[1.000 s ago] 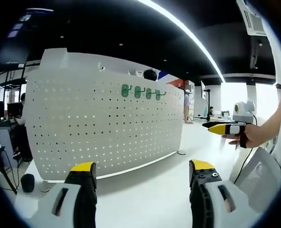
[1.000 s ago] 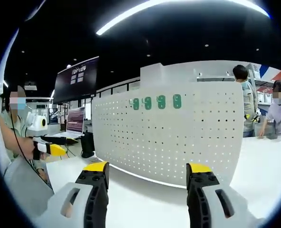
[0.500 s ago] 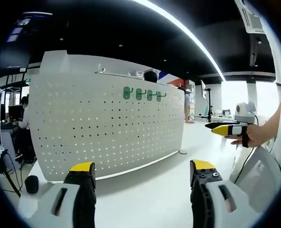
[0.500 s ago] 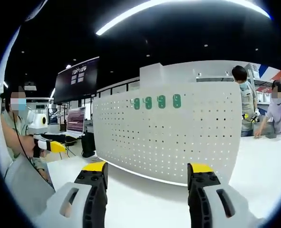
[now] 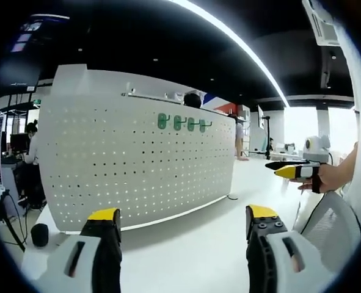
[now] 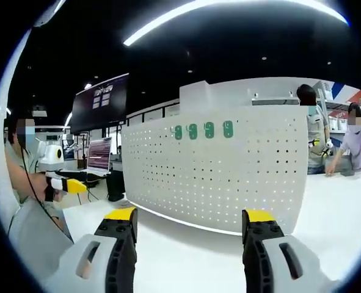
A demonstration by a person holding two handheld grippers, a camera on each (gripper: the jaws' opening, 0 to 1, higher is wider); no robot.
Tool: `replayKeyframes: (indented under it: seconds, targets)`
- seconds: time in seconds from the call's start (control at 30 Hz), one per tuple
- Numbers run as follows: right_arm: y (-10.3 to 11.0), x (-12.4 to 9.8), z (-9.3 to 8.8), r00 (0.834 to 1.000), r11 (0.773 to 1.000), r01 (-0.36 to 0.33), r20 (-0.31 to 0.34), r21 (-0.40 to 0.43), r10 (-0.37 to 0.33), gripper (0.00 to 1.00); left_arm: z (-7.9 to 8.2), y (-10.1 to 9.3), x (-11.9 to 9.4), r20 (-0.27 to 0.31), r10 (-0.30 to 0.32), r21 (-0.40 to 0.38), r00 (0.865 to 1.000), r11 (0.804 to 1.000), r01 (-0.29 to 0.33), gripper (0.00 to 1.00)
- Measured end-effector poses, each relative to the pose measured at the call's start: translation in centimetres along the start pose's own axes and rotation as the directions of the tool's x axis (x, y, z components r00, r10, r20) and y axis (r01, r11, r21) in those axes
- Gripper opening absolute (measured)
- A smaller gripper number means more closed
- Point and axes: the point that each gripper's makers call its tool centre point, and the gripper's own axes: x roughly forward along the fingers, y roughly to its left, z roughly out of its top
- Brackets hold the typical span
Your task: Insert the hook assembly into the mounting plate slot until the hook locks in place.
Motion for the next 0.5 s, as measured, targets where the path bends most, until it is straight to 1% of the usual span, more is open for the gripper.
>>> replayKeyframes:
  seconds: [0.13,0.5]
  targets:
    - [-0.13,-0.06,-0.11,1.000,1.000,0.003,-0.001,0.003,-0.003,0.67,0.03,0.50,-0.15,0.005,0.015,-0.007,1.000,1.000,-0.015,0.86]
    - [-0.10,-0.07,-0.33,1.000,1.000,0.004,-0.010,-0.009,-0.005,0.68,-0.02,0.22,-0.10,0.001,0.007,0.014,1.000,1.000,-0.007,0.86]
